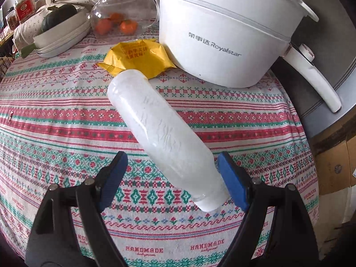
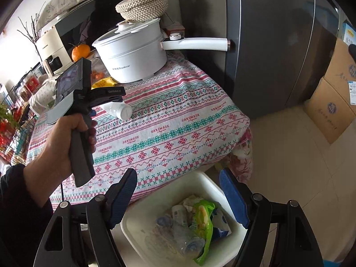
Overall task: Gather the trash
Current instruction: 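Grasp the large frosted white bottle on the table with the left tool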
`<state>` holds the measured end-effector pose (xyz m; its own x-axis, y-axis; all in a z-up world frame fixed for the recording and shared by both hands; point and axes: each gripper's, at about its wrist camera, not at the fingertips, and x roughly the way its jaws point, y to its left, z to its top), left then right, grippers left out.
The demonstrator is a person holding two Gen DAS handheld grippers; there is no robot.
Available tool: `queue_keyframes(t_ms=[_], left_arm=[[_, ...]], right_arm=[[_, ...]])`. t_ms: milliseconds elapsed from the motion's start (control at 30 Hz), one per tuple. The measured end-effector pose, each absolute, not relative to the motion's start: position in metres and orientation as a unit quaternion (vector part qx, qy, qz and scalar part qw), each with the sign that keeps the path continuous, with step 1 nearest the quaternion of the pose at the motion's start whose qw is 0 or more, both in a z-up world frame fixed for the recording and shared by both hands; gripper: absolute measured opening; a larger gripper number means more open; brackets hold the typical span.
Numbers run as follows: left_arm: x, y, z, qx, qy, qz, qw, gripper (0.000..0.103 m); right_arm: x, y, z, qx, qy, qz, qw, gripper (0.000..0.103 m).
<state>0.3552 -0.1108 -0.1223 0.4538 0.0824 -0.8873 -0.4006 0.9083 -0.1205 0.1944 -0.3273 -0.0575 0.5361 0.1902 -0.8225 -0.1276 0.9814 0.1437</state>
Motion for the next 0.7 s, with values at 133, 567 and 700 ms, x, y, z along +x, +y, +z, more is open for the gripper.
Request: queue_keyframes(t_ms=[133, 567, 700], left_arm=[[0.358, -0.107, -0.131, -0.171, 0.510, 0.143, 0.831, 0.071], [0.291, -0.025, -0.118, -0.135, 0.528, 0.057, 0.837, 0.056], [0.260, 0.022, -0.102, -0.098, 0.525, 0.028, 0.845, 0.055]], right_arm=[[0.198, -0.323, -0.059, 0.038, 0.476, 0.096, 0.873, 0.078], [0.203, -0.282, -0.066, 0.038, 0.477, 0.087, 0.874, 0.078], [0.216, -0.245, -0.073, 0.045, 0.465, 0.070, 0.881, 0.078]])
